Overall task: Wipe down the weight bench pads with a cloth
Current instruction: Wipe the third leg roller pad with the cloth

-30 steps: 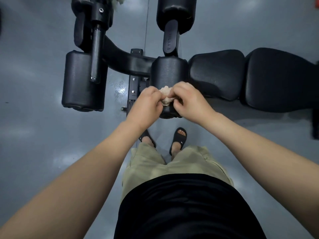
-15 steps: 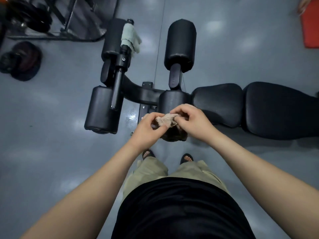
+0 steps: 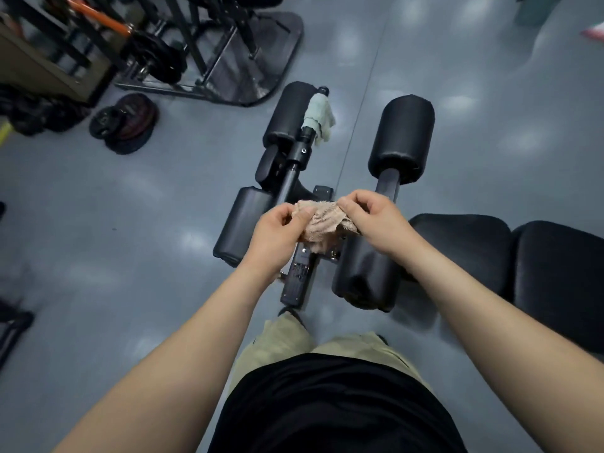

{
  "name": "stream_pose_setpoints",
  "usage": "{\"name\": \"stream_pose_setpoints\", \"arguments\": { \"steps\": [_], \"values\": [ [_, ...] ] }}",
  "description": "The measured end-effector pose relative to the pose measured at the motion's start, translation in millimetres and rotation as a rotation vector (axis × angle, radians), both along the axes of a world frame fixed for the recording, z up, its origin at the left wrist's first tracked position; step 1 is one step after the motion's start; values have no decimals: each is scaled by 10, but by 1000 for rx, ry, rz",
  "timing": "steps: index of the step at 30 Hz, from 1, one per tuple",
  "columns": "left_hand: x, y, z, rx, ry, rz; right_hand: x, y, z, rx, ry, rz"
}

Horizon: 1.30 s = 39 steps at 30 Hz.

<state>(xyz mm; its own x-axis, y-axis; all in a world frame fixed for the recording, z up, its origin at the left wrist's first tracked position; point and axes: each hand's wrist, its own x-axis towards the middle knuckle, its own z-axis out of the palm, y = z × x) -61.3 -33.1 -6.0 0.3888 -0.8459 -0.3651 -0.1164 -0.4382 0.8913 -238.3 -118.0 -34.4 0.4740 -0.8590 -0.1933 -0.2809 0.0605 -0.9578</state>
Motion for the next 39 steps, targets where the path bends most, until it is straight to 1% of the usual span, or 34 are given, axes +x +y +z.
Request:
{"name": "stream_pose_setpoints", "arguments": {
  "steps": [2, 5, 8, 11, 12, 14, 16, 19, 21, 22, 24, 27, 30, 32, 34, 37, 39],
  "values": [
    [120, -35, 66, -12, -11, 24, 149, -32, 86, -2, 23, 69],
    [301, -124, 118, -40, -5, 46, 362, -46, 228, 35, -18, 147],
    [567, -244, 78, -58, 90, 45, 648, -90, 271, -7, 9, 188],
    [896, -339, -31, -59, 117, -10, 921, -182, 212, -58, 105, 100],
    [1023, -372, -75, -54, 124, 1, 1023, -220, 195, -61, 127, 58],
    [1232, -448, -151, -48, 196, 51, 1230, -284, 169, -94, 160, -4],
    [1365, -538, -176, -50, 264, 48, 1427, -324, 164, -138, 197, -15],
    [1593, -695, -110, -86, 360, -1, 1786, -368, 186, -102, 200, -1],
    [1706, -795, -63, -83, 444, -4, 1924, -423, 206, -104, 223, -37],
    [1789, -856, -65, -68, 455, -5, 2003, -475, 210, -110, 240, -60],
    [1913, -941, -109, -34, 395, 0, 2108, -551, 203, -90, 253, -96],
    [2120, -1046, -261, 19, 250, 22, 2216, -675, 178, -70, 294, -128],
    [2338, -1163, -417, 77, 58, 35, 2287, -893, 171, -85, 380, -170],
    [2404, -1268, -478, 126, -22, 36, 2285, -1107, 183, -116, 415, -196],
    [2407, -1435, -577, 161, -73, 9, 2268, -1343, 205, -157, 443, -184],
    [2301, -1800, -800, 174, -205, -31, 2276, -1765, 190, -188, 460, -122],
    [2197, -1973, -899, 199, -242, -24, 2321, -1995, 168, -229, 470, -68]
  ]
}}
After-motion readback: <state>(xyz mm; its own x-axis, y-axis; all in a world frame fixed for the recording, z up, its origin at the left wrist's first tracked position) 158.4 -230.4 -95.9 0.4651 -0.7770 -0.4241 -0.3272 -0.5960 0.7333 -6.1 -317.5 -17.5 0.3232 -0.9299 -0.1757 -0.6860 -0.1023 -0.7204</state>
